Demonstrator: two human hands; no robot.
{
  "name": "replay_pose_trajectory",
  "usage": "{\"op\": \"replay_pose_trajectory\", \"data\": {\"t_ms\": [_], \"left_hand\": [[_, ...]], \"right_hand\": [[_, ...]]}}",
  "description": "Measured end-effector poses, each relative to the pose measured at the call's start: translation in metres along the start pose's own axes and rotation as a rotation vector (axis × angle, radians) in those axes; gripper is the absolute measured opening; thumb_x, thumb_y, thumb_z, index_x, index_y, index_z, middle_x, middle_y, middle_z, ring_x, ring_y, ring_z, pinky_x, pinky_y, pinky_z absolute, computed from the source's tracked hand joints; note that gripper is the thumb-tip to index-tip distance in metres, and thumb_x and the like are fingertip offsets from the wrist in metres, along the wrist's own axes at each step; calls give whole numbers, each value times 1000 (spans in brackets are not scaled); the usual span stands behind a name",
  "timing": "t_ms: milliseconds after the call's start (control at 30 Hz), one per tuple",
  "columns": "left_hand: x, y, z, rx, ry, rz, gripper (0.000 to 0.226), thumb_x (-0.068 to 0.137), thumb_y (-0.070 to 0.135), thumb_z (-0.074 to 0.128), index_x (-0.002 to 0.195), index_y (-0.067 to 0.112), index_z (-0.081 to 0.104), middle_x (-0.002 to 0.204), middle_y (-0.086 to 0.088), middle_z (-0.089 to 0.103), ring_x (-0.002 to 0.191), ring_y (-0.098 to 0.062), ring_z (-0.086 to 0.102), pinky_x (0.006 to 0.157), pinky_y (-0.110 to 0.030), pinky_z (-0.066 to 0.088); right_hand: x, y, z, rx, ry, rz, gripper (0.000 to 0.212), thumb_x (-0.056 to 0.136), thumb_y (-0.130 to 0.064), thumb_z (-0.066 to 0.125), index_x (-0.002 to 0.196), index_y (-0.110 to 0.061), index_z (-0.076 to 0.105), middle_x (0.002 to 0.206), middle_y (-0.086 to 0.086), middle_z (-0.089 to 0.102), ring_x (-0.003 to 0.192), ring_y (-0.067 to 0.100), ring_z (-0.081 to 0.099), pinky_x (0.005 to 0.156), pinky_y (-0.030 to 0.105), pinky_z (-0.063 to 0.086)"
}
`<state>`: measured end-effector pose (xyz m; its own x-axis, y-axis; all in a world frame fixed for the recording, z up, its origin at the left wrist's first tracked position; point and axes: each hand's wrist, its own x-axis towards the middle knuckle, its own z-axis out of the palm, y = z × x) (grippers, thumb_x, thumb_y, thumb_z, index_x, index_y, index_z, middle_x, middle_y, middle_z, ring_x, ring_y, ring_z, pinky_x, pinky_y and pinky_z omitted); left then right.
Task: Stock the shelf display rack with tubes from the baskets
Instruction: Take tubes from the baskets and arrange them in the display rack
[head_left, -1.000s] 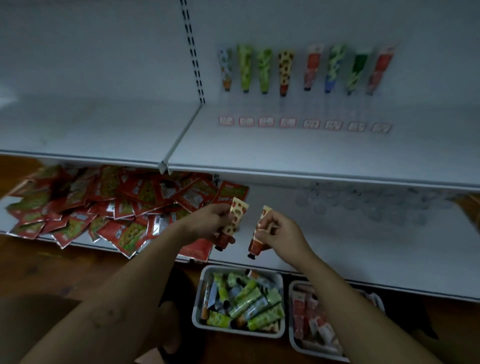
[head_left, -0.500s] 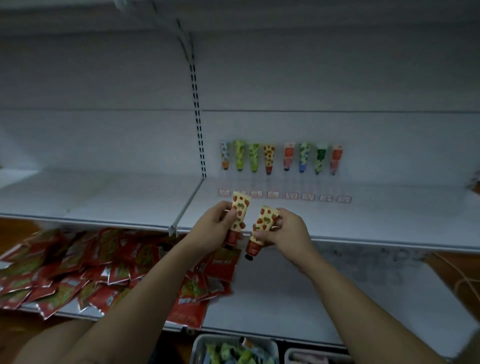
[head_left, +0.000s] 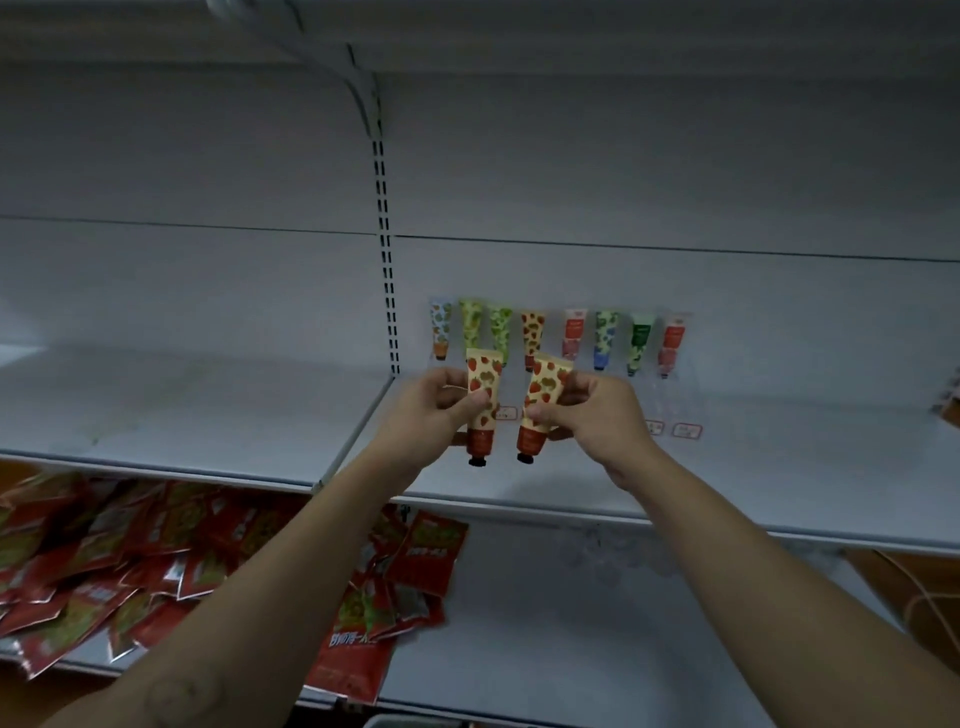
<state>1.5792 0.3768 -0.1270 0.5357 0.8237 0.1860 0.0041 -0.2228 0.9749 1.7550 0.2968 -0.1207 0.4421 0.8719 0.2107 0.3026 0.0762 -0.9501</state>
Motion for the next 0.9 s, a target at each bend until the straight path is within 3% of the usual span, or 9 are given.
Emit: {"op": "replay_pose_trajectory", "data": {"t_ms": [133, 333, 467, 600, 700, 767, 900], "left_hand": [[27, -12, 7, 21, -17, -10, 21, 92, 17, 63, 110, 6, 60, 97, -12, 73, 93, -27, 69, 87, -46, 55], [62, -20, 14, 36, -2, -27, 18, 90, 16, 65, 104, 5, 65, 106, -20, 65, 91, -27, 68, 80, -45, 58], [88, -23, 3, 105, 31, -34, 8, 90, 19, 66, 95, 13, 67, 101, -12, 70, 91, -25, 69, 81, -49, 57], [101, -36, 0, 156, 73, -56, 9, 90, 23, 65, 92, 15, 68, 94, -9, 71, 91, -28, 68, 84, -53, 55], [106, -42, 6, 158, 79, -63, 14, 93, 23, 60, 92, 10, 66, 99, -19, 68, 85, -27, 63, 80, -40, 50], [113, -42, 8, 151, 84, -53, 10, 93, 24, 61, 86, 18, 65, 101, -18, 68, 86, -25, 63, 79, -38, 48], [127, -40, 9, 138, 59, -15, 9, 91, 21, 64, 85, 28, 61, 100, -5, 68, 91, -22, 67, 74, -30, 54]], "right_hand": [[20, 12, -19, -64, 37, 22, 14, 73, -14, 81, 81, -12, 70, 81, 5, 72, 73, 17, 67, 59, 29, 54], [52, 19, -26, -97, 17, 18, 18, 73, -12, 81, 76, -23, 67, 76, -1, 71, 69, 14, 65, 58, 28, 53], [73, 19, -24, -152, -14, -13, 26, 75, -12, 80, 72, -30, 61, 73, -6, 68, 67, 8, 62, 53, 17, 47], [88, 30, -19, -209, -29, -20, 13, 79, -16, 76, 72, -20, 65, 71, 2, 67, 63, 11, 60, 57, 27, 47], [94, 43, -18, -238, 3, -17, 12, 83, -19, 73, 76, -12, 66, 68, 8, 65, 52, 14, 58, 56, 37, 53], [98, 51, -22, -217, 41, -13, 11, 83, -19, 73, 77, -12, 68, 68, 8, 67, 53, 18, 61, 60, 41, 55], [113, 56, -28, -195, 88, -21, 10, 84, -17, 71, 84, -7, 69, 80, 13, 69, 61, 22, 66, 63, 36, 59]]}}
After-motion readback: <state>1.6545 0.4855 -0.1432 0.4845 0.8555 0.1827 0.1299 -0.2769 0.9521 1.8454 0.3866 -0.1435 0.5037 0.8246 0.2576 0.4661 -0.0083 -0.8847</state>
